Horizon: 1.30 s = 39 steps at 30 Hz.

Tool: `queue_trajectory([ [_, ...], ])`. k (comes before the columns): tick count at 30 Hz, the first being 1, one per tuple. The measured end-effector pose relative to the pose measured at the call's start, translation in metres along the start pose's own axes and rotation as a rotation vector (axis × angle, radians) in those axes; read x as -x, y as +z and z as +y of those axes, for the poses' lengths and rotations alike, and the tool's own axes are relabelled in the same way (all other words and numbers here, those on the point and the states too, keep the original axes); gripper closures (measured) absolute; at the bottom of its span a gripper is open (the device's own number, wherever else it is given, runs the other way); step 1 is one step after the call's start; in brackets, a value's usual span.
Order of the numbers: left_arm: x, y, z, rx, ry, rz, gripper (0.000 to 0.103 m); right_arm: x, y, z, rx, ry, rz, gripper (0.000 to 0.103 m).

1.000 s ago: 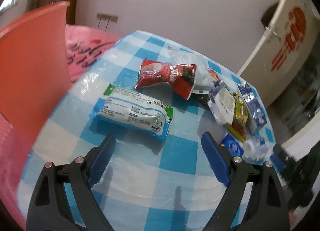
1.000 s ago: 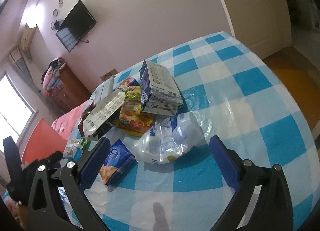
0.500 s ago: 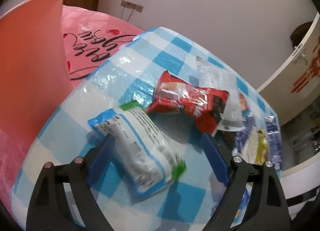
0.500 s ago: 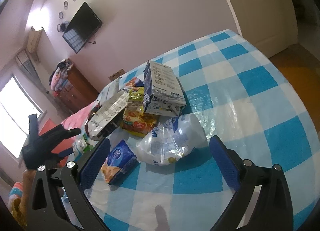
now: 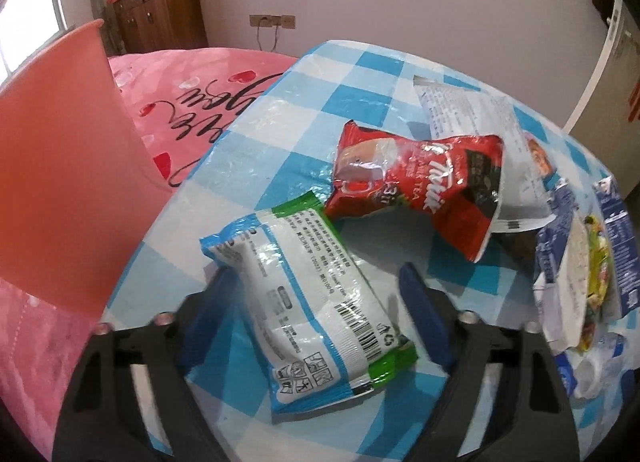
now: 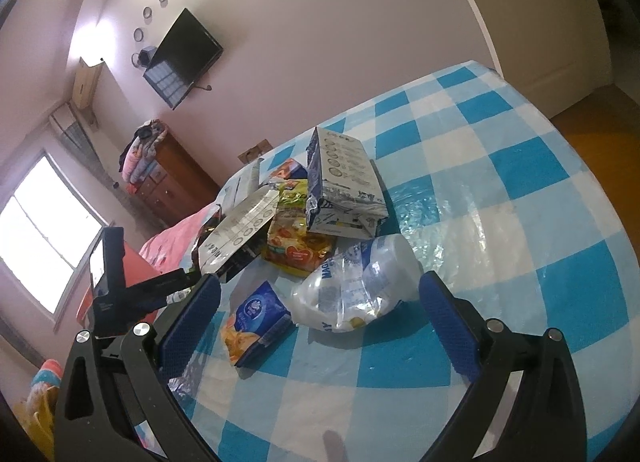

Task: Collect trash
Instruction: 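Close the left gripper on the white-green wrapper while the right gripper grasps the tissue pack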

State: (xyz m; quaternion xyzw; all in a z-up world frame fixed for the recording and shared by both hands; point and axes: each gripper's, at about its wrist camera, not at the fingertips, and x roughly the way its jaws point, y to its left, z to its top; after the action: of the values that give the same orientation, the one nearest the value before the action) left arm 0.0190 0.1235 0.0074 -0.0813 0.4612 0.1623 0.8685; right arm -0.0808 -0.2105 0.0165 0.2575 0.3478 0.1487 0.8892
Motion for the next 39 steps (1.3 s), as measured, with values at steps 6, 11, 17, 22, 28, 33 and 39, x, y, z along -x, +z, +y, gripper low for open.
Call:
queue_trajectory([
  [6,-0.002,-0.001,0.003,0.008,0.008,0.005,0.039,-0.004,-0.003,0.008,0.046,0.009,0.032,0.005],
  [11,0.001,-0.002,0.002,-0.005,-0.004,-0.005,0.045,-0.006,-0.007,0.021,0.111,0.015,0.043,0.005],
  [17,0.005,-0.005,0.004,-0.022,-0.036,-0.011,0.049,-0.011,-0.013,0.037,0.177,0.022,0.054,0.005],
  [22,0.01,-0.011,0.009,-0.04,-0.08,-0.013,0.051,-0.018,-0.02,0.058,0.261,0.051,0.08,0.005],
  [28,0.018,-0.022,0.018,-0.075,-0.134,-0.024,0.051,-0.034,-0.032,0.086,0.401,0.052,0.136,0.006],
  [33,0.024,-0.031,0.024,-0.12,-0.168,-0.033,0.052,-0.054,-0.04,0.096,0.465,0.01,0.192,0.019],
  [39,0.032,-0.038,0.029,-0.163,-0.197,-0.051,0.052,-0.08,-0.039,0.099,0.528,-0.051,0.253,0.019],
])
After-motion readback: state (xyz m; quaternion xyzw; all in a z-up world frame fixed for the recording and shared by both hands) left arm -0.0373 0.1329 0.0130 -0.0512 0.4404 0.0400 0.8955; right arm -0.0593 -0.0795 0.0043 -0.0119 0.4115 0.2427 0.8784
